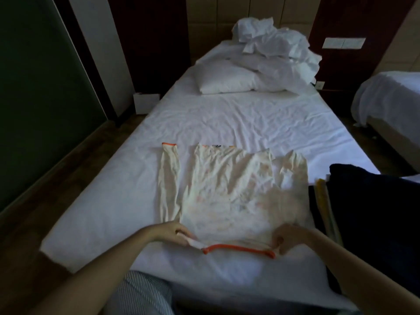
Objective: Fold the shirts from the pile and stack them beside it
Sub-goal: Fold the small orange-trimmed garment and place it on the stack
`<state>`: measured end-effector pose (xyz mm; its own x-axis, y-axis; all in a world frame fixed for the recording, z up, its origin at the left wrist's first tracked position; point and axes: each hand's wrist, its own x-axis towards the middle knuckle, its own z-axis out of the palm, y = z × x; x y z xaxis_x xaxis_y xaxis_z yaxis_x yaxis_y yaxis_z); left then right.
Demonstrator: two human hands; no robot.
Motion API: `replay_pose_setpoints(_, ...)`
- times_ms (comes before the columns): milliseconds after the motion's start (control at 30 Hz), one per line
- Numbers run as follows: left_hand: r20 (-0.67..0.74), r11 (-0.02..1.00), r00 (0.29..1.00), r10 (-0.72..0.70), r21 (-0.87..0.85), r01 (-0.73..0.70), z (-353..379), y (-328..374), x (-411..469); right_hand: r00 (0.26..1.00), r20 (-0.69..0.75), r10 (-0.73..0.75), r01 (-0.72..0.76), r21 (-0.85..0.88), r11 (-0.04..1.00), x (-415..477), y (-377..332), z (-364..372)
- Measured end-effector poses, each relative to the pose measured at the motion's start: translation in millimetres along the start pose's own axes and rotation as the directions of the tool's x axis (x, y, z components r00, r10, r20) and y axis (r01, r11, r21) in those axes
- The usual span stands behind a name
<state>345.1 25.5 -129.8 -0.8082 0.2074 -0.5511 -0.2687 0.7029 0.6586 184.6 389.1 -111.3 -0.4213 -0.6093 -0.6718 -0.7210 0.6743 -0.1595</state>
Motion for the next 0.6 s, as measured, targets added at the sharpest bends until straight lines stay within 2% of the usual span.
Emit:
replay_pose_setpoints(67,-0.051,0.992,0.998,-0.032,-0.121,0.026,-12,7,-1,1.0,0.002,-0.003,0.003,-0.067,0.998,2,-27,-19)
replay_pose_setpoints(100,-0.172,0.97,0.983,-0.066,-0.242,0.023,-20,7,0,0.999,0.017,-0.028,0.029,-0.045,0.999,5,-40,-27)
replay_pose_setpoints(167,-0.46,0.901,0.866,-0.197,-0.433,-0.025,-38,1,6,0.992,0.015,-0.124,0.124,0.053,0.991,14,-77,-39)
replay_pose_setpoints(200,-0.54,0.863,0.79,-0.29,-0.505,-0.028,-48,-5,9,0.985,-0.026,-0.173,0.174,0.093,0.98,21,-96,-39)
replay_pose_setpoints(233,-0.558,0.819,0.733,-0.389,-0.574,-0.003,-56,-13,13,0.974,-0.099,-0.204,0.215,0.12,0.969,27,-121,-35)
replay_pose_setpoints(267,-0.528,0.766,0.704,-0.474,-0.642,0.034,-61,-19,15,0.96,-0.184,-0.209,0.237,0.146,0.96,35,-143,-31)
replay_pose_setpoints(333,-0.405,0.635,0.71,-0.576,-0.769,0.077,-66,-31,23,0.931,-0.311,-0.191,0.257,0.184,0.949,53,-184,-19)
replay_pose_setpoints(400,-0.347,0.514,0.722,-0.599,-0.858,0.014,-73,-35,31,0.918,-0.345,-0.194,0.265,0.172,0.949,75,-217,-4)
replay_pose_setpoints(467,-0.327,0.431,0.734,-0.594,-0.901,-0.053,-79,-31,42,0.892,-0.401,-0.21,0.253,0.055,0.966,89,-240,13)
replay_pose_setpoints(533,-0.32,0.437,0.749,-0.58,-0.898,-0.046,-90,-32,53,0.879,-0.455,-0.146,0.162,-0.003,0.987,102,-254,19)
replay_pose_setpoints(600,-0.311,0.449,0.748,-0.586,-0.893,-0.019,-99,-34,60,0.866,-0.491,-0.097,0.126,0.026,0.992,113,-260,17)
